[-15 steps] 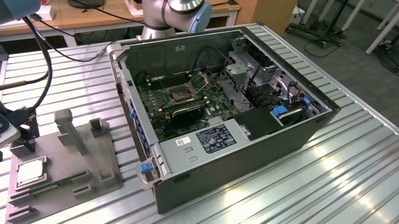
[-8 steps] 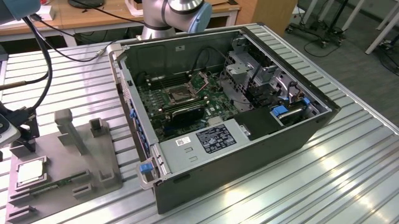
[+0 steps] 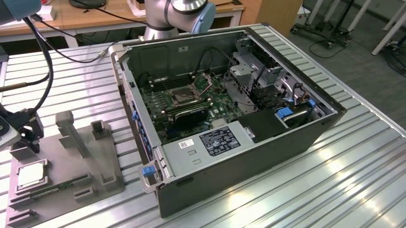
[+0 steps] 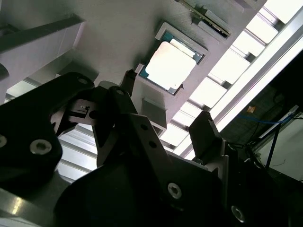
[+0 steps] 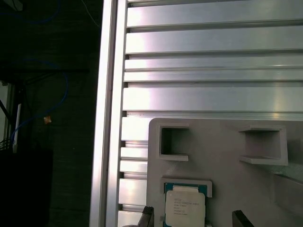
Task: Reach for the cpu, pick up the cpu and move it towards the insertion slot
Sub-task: 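Pick up the cpu and move it towards the insertion slot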
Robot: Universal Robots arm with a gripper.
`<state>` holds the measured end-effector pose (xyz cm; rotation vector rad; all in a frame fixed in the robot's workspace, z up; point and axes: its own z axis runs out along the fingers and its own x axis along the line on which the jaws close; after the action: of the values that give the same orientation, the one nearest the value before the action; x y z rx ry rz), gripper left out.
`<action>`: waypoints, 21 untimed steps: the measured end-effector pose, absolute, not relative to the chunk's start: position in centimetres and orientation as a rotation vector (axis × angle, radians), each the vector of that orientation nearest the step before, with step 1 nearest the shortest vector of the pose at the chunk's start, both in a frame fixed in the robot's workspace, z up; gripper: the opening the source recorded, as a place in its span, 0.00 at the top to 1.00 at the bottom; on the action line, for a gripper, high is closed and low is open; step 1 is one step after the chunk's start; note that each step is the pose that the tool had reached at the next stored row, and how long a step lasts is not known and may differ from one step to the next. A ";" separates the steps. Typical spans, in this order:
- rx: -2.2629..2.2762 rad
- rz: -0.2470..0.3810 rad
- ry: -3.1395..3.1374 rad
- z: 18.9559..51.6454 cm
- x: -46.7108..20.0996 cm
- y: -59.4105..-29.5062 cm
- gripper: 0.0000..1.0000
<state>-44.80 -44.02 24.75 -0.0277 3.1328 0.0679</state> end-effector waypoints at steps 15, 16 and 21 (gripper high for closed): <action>-0.028 0.068 3.133 24.4 -44.7 -44.0 0.27; -0.028 0.068 3.133 24.4 -44.7 -44.0 0.27; -0.028 0.068 3.133 24.4 -44.7 -44.0 0.27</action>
<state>-44.72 -44.02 24.38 -0.0277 3.1329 0.0677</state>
